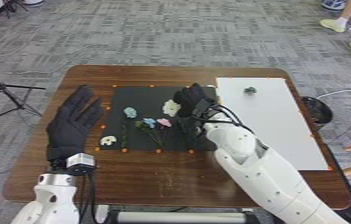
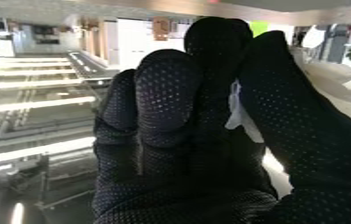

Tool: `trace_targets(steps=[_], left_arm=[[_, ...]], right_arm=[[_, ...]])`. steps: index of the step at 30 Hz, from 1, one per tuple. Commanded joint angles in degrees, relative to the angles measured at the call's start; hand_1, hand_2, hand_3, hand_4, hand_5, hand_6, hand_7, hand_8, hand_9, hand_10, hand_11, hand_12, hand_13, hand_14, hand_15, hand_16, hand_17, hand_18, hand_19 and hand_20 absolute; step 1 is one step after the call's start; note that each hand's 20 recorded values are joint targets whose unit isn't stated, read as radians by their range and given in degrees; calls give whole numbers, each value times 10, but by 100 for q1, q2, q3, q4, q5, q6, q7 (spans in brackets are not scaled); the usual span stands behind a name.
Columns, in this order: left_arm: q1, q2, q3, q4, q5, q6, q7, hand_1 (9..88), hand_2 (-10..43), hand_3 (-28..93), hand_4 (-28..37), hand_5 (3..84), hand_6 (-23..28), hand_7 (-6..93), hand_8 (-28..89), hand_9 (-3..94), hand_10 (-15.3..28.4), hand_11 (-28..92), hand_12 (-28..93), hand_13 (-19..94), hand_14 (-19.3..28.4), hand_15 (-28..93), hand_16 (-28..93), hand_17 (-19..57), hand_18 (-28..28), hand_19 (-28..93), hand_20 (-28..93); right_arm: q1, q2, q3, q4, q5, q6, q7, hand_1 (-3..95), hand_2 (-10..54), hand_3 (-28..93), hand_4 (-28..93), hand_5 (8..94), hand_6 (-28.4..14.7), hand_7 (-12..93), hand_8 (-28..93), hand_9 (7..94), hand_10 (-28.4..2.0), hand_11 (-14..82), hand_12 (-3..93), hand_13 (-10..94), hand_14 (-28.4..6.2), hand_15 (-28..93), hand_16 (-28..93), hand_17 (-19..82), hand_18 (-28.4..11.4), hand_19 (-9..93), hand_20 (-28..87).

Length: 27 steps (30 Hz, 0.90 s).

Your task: Arrange flowers

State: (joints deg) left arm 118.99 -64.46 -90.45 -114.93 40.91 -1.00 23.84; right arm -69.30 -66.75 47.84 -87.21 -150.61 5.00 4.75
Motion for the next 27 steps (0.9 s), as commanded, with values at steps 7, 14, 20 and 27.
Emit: trace_targets(steps=[7,14,20,27], left_arm=[[16,12,17,14,-8,-23,-47,232,-60,688,-283,264,24,236,-123,229,111,166,155,198,153,145,52,-138,209,399,73],[16,24,5,17,-10,-25,-48,233,-59,686,-283,264,25,235,-124,229,111,166,155,197,153,145,51,-139,209,399,74],[19,26,-6,24,-12,-39,-52,232,-58,686,-283,263,24,236,-124,229,111,166,155,197,153,145,52,-138,209,399,74],[29,30,-8,23,-6,-50,-48,232,-58,687,-283,264,25,236,-124,229,111,167,155,197,153,145,52,-138,208,399,74]], right_arm=[[130,10,165,219,-166,21,414,467,-83,795,-283,742,33,380,-19,833,-56,262,419,724,-41,659,257,290,-182,793,429],[87,45,179,138,-103,40,299,451,-91,796,-283,724,33,382,-19,830,-54,237,433,717,-40,663,258,286,-182,793,431],[46,60,266,150,8,37,120,360,-95,795,-283,693,22,350,-16,758,-84,370,274,694,-50,676,251,268,-190,787,444],[16,110,335,91,30,-119,207,294,-92,839,-282,669,25,308,-139,715,-96,363,251,657,-65,684,244,257,-196,782,448]])
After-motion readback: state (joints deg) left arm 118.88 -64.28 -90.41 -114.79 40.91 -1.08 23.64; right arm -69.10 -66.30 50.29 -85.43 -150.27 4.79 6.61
